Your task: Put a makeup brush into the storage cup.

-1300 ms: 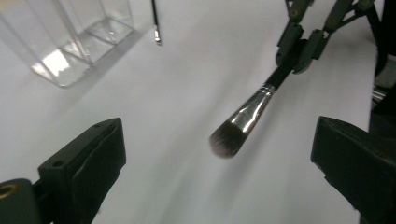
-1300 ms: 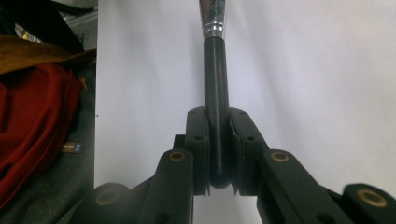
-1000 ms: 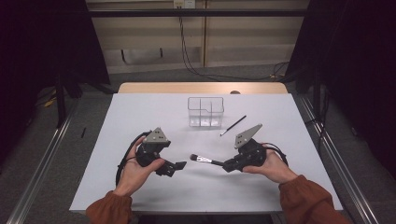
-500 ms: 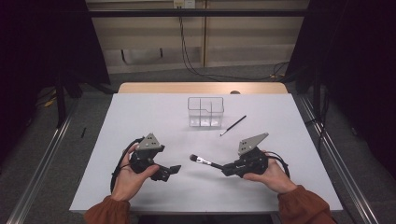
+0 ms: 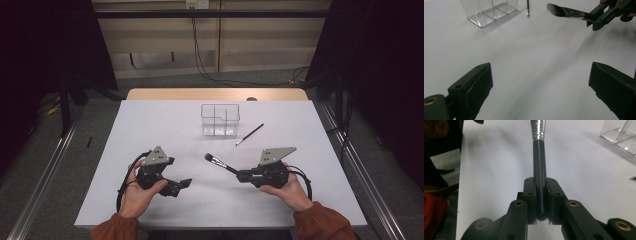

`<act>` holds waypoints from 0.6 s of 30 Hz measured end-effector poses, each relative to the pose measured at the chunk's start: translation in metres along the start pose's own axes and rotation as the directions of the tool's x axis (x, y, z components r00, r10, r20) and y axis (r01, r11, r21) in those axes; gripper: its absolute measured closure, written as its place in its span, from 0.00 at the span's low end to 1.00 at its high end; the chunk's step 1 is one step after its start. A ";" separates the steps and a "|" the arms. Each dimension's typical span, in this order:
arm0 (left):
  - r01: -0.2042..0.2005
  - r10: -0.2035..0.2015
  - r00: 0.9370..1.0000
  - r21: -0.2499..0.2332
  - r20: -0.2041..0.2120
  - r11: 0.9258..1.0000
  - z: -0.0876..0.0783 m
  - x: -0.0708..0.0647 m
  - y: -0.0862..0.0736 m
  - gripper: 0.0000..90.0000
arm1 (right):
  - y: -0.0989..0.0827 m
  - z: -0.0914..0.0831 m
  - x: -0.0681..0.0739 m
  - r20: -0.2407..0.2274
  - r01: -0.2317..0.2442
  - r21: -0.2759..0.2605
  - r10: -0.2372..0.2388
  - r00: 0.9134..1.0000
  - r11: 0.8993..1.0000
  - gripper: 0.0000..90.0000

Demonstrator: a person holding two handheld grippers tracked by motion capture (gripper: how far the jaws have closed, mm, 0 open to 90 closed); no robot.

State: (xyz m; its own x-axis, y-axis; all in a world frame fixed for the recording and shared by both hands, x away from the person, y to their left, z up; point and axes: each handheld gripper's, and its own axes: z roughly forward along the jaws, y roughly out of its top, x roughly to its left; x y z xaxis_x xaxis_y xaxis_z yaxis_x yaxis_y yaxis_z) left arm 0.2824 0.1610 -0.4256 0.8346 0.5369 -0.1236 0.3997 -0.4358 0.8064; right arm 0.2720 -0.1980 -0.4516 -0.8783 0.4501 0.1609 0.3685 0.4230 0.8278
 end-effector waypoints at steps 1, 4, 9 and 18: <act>-0.001 0.001 1.000 -0.001 -0.002 1.000 0.000 0.000 0.000 0.06 | 0.000 0.000 0.000 -0.001 -0.004 -0.015 0.004 1.000 1.000 0.89; -0.011 0.011 1.000 -0.009 -0.009 1.000 0.000 -0.001 0.000 0.06 | -0.001 -0.002 0.001 0.015 -0.004 -0.056 0.005 1.000 0.998 0.89; -0.004 0.004 1.000 -0.022 -0.008 1.000 0.001 -0.004 0.001 0.06 | -0.002 -0.003 0.002 0.039 -0.010 -0.105 0.014 0.999 0.994 0.89; -0.002 0.000 0.999 -0.061 -0.033 0.998 0.003 -0.006 0.003 0.06 | 0.000 -0.004 0.006 0.046 0.010 -0.165 -0.002 0.999 0.986 0.89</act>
State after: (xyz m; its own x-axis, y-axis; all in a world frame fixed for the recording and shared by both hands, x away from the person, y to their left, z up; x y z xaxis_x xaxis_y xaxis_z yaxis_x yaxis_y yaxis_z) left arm 0.2793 0.1548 -0.4242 0.8217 0.5604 -0.1041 0.3740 -0.3922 0.8404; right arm 0.2652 -0.1984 -0.4489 -0.8642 0.4850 0.1338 0.3043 0.2920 0.9067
